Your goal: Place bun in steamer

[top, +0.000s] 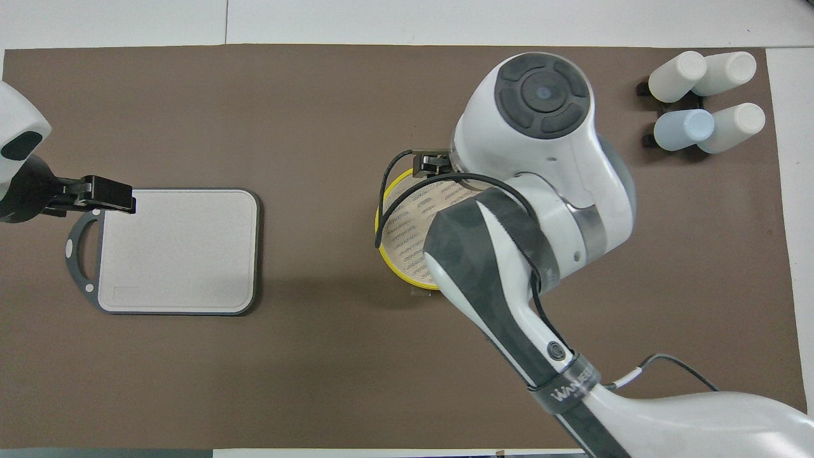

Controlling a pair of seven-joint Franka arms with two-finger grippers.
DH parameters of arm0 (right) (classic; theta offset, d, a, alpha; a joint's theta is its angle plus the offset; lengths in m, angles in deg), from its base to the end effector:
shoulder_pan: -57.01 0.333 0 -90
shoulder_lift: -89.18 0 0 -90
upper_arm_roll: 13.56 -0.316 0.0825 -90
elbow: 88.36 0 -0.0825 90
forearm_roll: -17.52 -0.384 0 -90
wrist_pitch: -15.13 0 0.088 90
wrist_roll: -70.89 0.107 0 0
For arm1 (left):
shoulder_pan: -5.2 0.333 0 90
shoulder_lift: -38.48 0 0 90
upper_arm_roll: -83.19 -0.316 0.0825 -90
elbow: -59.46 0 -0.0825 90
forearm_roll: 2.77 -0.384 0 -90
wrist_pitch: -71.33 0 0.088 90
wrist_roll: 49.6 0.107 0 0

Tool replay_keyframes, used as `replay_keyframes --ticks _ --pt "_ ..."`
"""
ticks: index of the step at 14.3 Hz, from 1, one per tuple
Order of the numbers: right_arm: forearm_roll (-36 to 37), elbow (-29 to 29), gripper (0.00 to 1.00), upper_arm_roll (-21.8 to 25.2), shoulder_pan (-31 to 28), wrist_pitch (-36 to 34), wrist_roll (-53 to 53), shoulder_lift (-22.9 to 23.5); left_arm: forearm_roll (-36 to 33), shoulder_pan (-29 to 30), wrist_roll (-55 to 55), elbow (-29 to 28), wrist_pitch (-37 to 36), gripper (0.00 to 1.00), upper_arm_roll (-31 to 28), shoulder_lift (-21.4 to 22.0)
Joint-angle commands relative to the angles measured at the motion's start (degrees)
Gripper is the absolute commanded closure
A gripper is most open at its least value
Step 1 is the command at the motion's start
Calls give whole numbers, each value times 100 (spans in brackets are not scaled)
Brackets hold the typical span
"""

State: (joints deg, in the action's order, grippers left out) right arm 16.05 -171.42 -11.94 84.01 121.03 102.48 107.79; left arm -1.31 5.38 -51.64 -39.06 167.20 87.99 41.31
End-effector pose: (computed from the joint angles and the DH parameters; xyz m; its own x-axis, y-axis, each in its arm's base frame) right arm 0.6010 0.2902 0.5091 0.9920 -0.1137 0.0545 -0.1109 -0.9925 -0.0524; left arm 0.5434 -0.0474 0.5899 0.9991 -0.0423 0.0022 -0.0424 -0.9989 0.0213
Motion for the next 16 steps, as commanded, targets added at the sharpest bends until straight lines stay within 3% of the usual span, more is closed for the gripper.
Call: replay_keyframes --ticks 1,9,11,16 --pt "15 -96 0 -74 -501 -323 -145 -216 -85 -98 37 -27 -103 0 -76 86" --pt "-3 -219 0 -91 -2074 -1615 -1558 -936 -111 -98 63 -18 -103 0 -84 86" --pt "-3 -289 0 -83 -2190 -1932 -1919 -1139 -137 -98 63 -18 -103 0 -84 95" --pt "-2 -307 0 -83 -2427 -1950 -2000 -1333 -313 -106 63 -18 -103 0 -58 104"
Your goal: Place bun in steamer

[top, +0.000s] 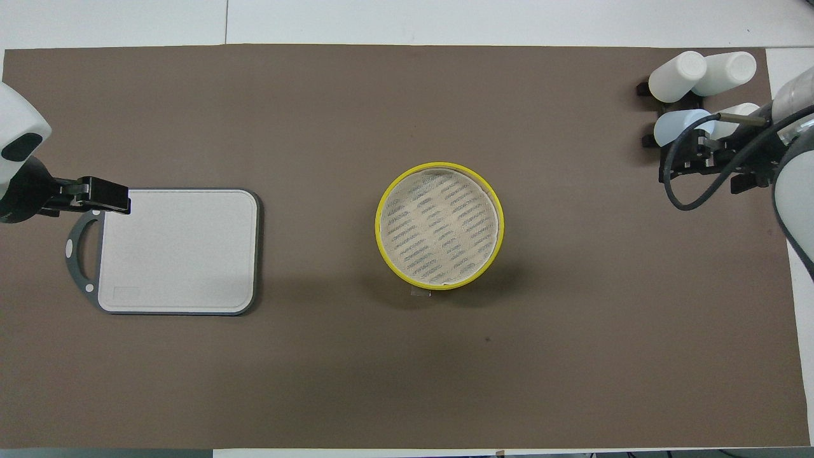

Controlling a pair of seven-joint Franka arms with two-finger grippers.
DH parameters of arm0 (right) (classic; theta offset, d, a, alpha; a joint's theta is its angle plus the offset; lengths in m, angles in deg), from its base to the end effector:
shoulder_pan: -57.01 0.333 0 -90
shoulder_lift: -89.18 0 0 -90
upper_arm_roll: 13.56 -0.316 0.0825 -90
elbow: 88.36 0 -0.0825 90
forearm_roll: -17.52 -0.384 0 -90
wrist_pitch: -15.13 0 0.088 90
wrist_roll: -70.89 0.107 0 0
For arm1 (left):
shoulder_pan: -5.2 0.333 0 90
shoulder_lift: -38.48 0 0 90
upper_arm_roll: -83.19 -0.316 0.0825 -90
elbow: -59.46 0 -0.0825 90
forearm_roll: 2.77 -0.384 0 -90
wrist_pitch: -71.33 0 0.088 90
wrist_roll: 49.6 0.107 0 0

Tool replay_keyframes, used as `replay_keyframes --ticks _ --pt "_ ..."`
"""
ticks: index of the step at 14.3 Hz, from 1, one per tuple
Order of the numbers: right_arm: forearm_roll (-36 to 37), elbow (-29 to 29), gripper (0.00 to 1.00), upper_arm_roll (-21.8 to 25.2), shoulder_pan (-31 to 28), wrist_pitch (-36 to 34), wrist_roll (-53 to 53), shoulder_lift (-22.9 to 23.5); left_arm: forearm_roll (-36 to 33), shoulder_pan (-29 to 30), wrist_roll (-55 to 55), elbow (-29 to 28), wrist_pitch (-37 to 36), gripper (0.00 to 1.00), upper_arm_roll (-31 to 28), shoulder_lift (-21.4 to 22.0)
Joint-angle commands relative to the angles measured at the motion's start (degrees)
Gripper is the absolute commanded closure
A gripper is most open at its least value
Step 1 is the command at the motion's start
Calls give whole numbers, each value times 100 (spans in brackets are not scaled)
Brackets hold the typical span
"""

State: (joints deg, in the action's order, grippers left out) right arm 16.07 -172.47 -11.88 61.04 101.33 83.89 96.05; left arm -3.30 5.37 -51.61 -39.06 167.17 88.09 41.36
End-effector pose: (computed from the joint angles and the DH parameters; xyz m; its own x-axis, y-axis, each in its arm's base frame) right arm 0.5832 0.0278 0.5989 0.9793 -0.1833 -0.0860 -0.1842 -0.9829 -0.0025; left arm 0.5433 -0.0451 0.5903 0.9988 -0.0483 0.0038 -0.0483 -0.9987 -0.0134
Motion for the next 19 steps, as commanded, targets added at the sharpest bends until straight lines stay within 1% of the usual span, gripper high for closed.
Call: replay_keyframes --ticks 1,3,5,7,8,11,12,19 --pt "4 -245 0 -89 -139 11 -167 -212 -114 -105 60 -18 -92 0 -68 99" --pt "4 -543 0 -89 -148 -7 -237 -536 -114 -105 60 -18 -83 0 -68 99" --pt "4 -580 0 -97 -340 -24 -368 -599 -114 -105 60 -18 -74 0 -60 99" --pt "13 -571 0 -89 -411 273 -448 -608 -105 -105 60 -18 -66 0 -59 107" --pt "13 -580 0 -89 -420 309 -448 -616 -105 -105 60 -18 -57 0 -59 107" --pt "22 -580 0 -89 -473 214 -457 -687 -105 -96 60 -18 -57 0 -59 116" --pt "22 -606 0 -89 -525 152 -527 -774 -105 -105 60 -18 -57 0 -59 116" --pt "22 -659 0 -89 -614 99 -650 -863 -105 -96 60 -27 -39 0 -59 116"
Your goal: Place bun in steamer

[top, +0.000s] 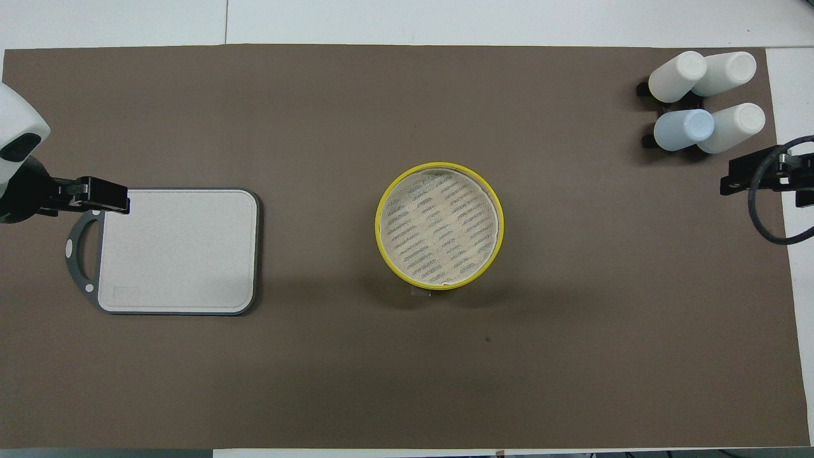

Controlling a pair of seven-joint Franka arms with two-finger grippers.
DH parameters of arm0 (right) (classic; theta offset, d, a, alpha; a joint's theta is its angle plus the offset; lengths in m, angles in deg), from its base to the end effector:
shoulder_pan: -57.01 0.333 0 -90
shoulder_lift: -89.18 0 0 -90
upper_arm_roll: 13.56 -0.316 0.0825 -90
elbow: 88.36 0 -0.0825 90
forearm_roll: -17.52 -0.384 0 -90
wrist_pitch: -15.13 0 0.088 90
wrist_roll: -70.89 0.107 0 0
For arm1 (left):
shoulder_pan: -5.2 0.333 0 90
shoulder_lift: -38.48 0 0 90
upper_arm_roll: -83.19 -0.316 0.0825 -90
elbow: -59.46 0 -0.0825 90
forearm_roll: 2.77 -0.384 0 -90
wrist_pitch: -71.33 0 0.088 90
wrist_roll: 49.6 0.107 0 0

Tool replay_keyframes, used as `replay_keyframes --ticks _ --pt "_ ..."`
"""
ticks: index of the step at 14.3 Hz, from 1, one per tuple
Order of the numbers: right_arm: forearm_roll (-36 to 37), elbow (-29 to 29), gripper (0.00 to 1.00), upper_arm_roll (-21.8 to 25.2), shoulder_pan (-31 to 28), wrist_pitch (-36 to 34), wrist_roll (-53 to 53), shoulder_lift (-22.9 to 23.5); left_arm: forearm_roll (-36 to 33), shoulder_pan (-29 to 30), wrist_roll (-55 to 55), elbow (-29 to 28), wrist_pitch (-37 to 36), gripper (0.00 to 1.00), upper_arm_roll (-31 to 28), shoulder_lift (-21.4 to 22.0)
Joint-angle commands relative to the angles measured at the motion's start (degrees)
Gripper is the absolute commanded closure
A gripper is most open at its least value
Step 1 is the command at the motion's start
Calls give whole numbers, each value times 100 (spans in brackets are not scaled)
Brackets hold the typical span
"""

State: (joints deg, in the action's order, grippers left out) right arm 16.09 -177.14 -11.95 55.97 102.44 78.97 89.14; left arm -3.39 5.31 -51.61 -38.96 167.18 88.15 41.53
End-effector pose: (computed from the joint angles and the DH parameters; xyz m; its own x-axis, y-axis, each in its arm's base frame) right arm 0.5492 -0.0227 0.6309 0.9823 -0.1850 -0.0282 -0.1856 -0.9824 -0.0212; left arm 0.5426 -0.0461 0.5928 0.9987 -0.0506 0.0087 -0.0504 -0.9986 -0.0151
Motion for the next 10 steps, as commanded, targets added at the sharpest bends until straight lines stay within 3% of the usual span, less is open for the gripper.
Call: replay_keyframes --ticks 1,10 --pt "20 -192 0 -81 -107 -13 -158 -162 -97 -90 60 -37 -39 0 -65 99" --pt "73 -289 0 -108 69 198 -202 -162 -97 -90 25 -28 -39 0 -65 99"
